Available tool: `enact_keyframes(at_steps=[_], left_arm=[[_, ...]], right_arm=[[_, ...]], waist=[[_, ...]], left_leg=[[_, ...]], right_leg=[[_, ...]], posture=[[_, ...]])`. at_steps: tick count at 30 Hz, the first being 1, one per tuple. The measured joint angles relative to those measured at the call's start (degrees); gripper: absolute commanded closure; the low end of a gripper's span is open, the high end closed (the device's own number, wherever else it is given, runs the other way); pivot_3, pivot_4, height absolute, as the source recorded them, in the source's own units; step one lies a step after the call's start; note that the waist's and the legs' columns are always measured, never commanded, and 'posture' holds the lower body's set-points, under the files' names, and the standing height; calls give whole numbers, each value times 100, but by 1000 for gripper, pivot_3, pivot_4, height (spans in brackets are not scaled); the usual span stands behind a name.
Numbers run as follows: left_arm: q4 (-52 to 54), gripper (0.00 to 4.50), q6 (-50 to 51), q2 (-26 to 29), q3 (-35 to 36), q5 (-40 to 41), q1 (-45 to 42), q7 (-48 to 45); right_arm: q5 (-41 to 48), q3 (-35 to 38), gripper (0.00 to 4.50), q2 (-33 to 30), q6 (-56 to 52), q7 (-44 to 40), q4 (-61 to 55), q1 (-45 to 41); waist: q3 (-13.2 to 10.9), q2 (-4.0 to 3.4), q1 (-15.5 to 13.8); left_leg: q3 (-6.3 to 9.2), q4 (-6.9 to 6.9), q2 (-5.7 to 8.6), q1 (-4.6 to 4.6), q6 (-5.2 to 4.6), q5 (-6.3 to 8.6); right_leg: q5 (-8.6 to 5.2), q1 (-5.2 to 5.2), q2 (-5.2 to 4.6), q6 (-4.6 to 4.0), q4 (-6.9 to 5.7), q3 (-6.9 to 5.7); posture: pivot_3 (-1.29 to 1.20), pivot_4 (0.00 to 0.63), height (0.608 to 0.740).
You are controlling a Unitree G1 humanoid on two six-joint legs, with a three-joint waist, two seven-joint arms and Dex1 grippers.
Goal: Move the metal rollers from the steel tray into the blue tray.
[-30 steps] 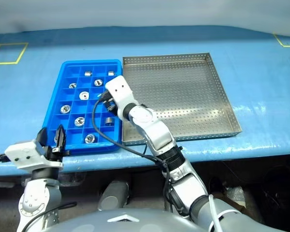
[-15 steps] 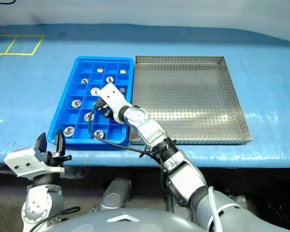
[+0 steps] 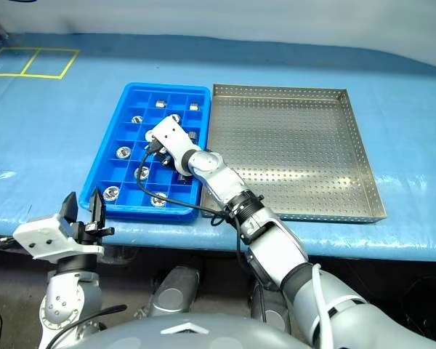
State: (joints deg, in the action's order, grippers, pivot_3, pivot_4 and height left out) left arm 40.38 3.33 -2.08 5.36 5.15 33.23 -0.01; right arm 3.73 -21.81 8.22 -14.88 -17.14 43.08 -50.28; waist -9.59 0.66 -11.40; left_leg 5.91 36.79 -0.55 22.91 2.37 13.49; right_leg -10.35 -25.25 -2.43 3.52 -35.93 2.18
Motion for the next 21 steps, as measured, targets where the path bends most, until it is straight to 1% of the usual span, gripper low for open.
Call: enact_keyframes(at_steps=[1, 4, 5, 6, 10, 14, 15, 17, 21], left_arm=[[0, 2292, 0, 0, -25, -3, 2, -2], [0, 2292, 0, 4, -35, -1, -11, -5], [0, 2292, 1, 8, -35, 0, -18, -8], [0, 2292, 1, 11, -33, 2, -24, -11], [-5, 2292, 60, 65, -27, 59, -185, -75], [-35, 2292, 297, 207, -72, 101, -612, -169], [-71, 2292, 386, 273, -111, 116, -737, -214], [-229, 2292, 526, 348, -130, 174, -987, -268], [-468, 2292, 749, 475, -114, 190, -1485, -296]], right_arm=[[13, 42, 1644, 1, -2, -4, 47, -14], [77, 145, 699, 1, -17, -38, 71, -14], [106, 170, 293, 1, -41, -39, 56, -13], [127, 196, 37, 1, -70, -40, 24, -11], [227, 244, 37, -18, -323, -34, -379, 95], [364, 395, 37, -46, -535, 145, -1674, 758], [367, 489, 37, -50, -648, 265, -2102, 1032], [351, 577, 37, -82, -821, 415, -2694, 1447], [220, 713, 37, -299, -1088, 685, -3569, 2036]], waist=[[1, 1, -26], [2, 0, -53], [1, 0, -54], [1, -1, -56], [-3, -4, -42], [-3, -4, 8], [-2, -4, 24], [-2, -4, 106], [-2, -4, 382]], left_leg=[[0, 0, 0, 0, 0, 0], [0, 0, 0, 0, 0, 0], [0, 0, 0, 0, 0, 0], [0, 0, 0, 2, 0, 0], [0, -1, -1, 19, 1, 0], [0, -10, 0, 22, 2, 0], [0, -12, 0, 21, 3, 0], [0, -11, 0, 21, 4, 0], [-1, 5, 0, 19, 6, -2]], right_leg=[[0, 0, 0, 0, 0, 0], [0, 0, 0, 0, 0, 0], [0, -1, 0, 0, 0, 0], [0, -2, 0, 0, 0, 0], [0, -19, 1, 0, 1, -1], [0, -21, 2, -1, 4, 0], [0, -19, 2, -1, 5, 1], [0, -17, 2, 0, 6, 1], [3, -9, 2, 2, 1, 2]], posture=[[479, 150, 740], [462, 150, 740], [455, 150, 740], [448, 150, 740], [385, 150, 740], [322, 150, 740], [293, 150, 740], [257, 150, 740], [178, 150, 740]])
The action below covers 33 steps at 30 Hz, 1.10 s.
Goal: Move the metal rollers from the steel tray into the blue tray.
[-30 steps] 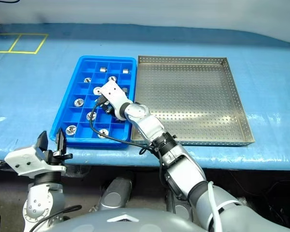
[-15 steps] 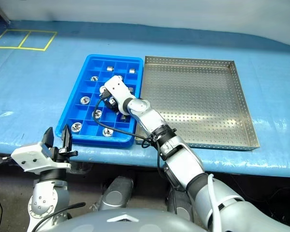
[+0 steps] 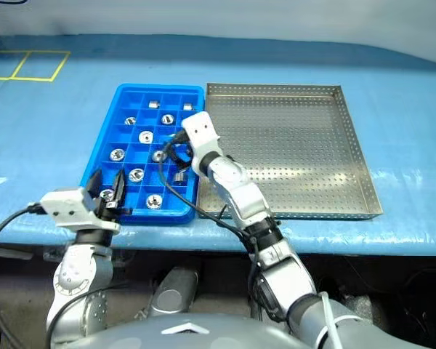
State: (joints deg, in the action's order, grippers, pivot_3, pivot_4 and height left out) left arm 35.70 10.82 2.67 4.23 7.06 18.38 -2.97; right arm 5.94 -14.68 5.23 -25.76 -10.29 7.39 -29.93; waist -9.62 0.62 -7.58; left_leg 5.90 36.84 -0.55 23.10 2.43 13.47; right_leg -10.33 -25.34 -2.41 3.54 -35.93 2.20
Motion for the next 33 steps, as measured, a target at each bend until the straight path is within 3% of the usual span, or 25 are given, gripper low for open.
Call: enact_keyframes(at_steps=[8, 13, 19, 33], left_arm=[[-670, 2292, 267, 111, 40, -68, -911, 113], [-940, 2292, 269, 147, 118, -240, -1100, 263], [-1139, 2292, 281, 201, 195, -361, -1266, 309], [-1070, 2292, 487, 412, 155, -262, -1094, -84]], right_arm=[[-402, 347, 37, -512, -109, 507, -1587, 1217], [-645, 385, 37, -864, -52, 547, -2229, 1935], [-315, 483, 37, -1157, -108, 80, -2834, 2672], [-284, 624, 37, -1056, -147, 130, -2843, 2627]], waist=[[2, 1, 628], [1, 1, 832], [0, 3, 918], [0, 3, 922]], left_leg=[[-4, 7, 0, -21, -2, 1], [-5, 8, 0, -37, -3, 1], [-7, 23, 0, -60, -5, 3], [-6, 20, 0, -64, -7, 3]], right_leg=[[4, 21, 0, 6, -3, 11], [5, 34, 0, 6, -4, 17], [5, 60, 0, 10, -2, 20], [6, 64, -1, 11, -1, 21]], posture=[[74, 150, 740], [38, 150, 740], [23, 150, 740], [46, 150, 740]])
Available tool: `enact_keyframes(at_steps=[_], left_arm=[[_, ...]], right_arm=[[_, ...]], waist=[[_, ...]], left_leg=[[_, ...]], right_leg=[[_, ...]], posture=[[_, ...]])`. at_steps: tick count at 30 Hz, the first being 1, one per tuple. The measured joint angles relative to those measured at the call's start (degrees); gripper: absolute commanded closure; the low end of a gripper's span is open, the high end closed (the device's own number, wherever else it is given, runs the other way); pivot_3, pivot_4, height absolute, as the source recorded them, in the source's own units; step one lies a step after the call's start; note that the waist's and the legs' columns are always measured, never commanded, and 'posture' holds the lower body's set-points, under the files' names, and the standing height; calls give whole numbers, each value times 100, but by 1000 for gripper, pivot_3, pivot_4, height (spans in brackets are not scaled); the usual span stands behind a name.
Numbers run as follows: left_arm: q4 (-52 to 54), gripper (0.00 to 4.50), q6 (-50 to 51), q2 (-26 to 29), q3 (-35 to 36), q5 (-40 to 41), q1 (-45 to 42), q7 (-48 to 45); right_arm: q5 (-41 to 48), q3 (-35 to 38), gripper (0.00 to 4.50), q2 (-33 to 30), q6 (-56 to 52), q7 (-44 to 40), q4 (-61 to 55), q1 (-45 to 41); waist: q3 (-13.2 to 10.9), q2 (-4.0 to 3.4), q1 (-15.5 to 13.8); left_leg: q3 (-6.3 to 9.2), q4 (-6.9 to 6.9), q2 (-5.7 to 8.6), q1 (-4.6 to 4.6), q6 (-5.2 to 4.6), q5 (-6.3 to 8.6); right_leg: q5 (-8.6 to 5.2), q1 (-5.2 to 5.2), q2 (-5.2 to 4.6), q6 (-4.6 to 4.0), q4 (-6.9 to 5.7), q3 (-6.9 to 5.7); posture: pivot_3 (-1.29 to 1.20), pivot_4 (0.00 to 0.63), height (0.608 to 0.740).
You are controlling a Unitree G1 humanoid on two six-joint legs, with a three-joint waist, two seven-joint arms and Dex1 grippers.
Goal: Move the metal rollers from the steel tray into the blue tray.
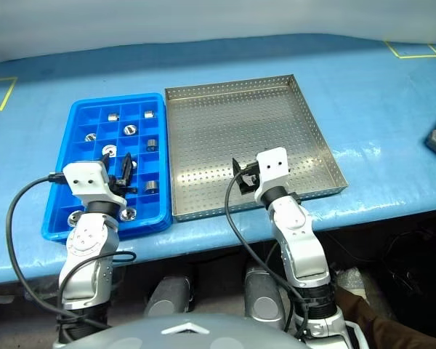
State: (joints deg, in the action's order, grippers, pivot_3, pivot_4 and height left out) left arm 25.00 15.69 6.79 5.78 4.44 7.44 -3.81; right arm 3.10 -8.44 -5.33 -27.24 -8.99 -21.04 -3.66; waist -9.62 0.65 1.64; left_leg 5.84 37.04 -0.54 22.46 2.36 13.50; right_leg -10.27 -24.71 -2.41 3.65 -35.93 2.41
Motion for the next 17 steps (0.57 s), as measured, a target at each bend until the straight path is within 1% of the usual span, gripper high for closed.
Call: enact_keyframes(at_steps=[4, 17], left_arm=[[18, 2292, 66, 378, -138, 62, 316, -406], [81, 2292, 151, 424, -67, 92, 287, -474]], right_arm=[[2, -21, 37, -89, -82, -111, 6, 0], [-2, -33, 37, -148, -121, -221, 25, -56]], waist=[[0, 0, -3], [0, 0, -23]], left_leg=[[0, 1, 0, 1, 0, 0], [0, 0, 0, 1, 0, 0]], right_leg=[[0, -2, 0, 0, -1, 0], [0, -2, 0, 0, 0, 0]], posture=[[52, 150, 740], [46, 150, 740]])
